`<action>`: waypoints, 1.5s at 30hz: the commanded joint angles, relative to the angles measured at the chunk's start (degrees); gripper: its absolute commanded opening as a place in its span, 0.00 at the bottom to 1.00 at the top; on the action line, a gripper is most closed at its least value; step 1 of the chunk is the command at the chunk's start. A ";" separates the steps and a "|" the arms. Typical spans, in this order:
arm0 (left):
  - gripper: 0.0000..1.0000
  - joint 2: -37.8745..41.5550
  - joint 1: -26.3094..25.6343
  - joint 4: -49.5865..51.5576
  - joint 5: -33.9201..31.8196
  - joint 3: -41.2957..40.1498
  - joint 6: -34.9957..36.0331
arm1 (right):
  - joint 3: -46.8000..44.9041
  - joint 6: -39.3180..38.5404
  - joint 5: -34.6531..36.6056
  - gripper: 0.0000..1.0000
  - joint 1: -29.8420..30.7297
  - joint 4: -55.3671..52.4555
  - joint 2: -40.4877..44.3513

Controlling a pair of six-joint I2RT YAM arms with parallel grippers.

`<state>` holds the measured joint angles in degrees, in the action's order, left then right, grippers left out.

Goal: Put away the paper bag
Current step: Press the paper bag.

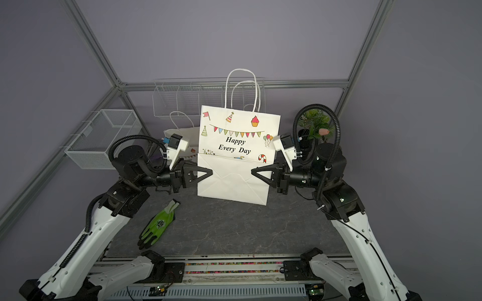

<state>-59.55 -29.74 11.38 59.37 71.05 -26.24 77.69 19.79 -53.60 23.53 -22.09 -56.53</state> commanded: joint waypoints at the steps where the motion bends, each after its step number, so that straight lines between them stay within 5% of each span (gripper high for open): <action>1: 0.59 -0.51 0.25 -0.12 -0.07 -0.51 0.41 | 1.02 -2.46 2.84 0.07 0.25 -2.95 -0.89; 3: 0.74 -0.80 0.27 -0.94 -0.09 -0.38 0.00 | 0.99 -2.85 3.02 0.07 0.29 -3.74 -1.36; 7: 0.74 -1.63 0.25 -3.98 0.37 -0.29 -1.42 | 0.91 -3.16 3.09 0.07 0.29 -4.35 -1.92; 14: 0.25 -2.77 0.21 -7.41 1.01 -1.51 -3.38 | 0.85 -3.38 2.67 0.07 0.28 -4.76 -2.09; 19: 0.11 -2.24 0.23 -7.44 0.61 -1.96 -3.27 | 0.44 -3.33 2.14 0.08 0.29 -4.50 -2.13; 21: 0.09 -1.95 0.29 -7.38 0.25 -2.09 -3.25 | 0.15 -3.83 2.92 0.21 0.29 -5.06 -1.72; 24: 0.06 -1.82 0.29 -7.16 -0.17 -2.40 -3.19 | -1.77 -3.23 4.00 0.57 0.29 -3.86 -0.31; 30: 0.01 -1.62 0.29 -9.20 -0.66 -3.61 -4.66 | -6.06 0.47 3.19 0.73 0.21 1.66 0.85; 36: 0.01 -1.62 0.29 -12.73 0.83 -5.45 -7.16 | -7.90 4.39 1.48 0.72 0.29 9.39 0.31; 45: 0.01 -2.21 0.16 -12.81 1.12 -6.39 -6.99 | -6.56 5.02 0.87 0.53 0.29 10.54 -1.97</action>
<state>-61.91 -29.58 -0.03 59.86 65.47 -32.58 70.22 24.16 -51.55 23.53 -13.72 -57.56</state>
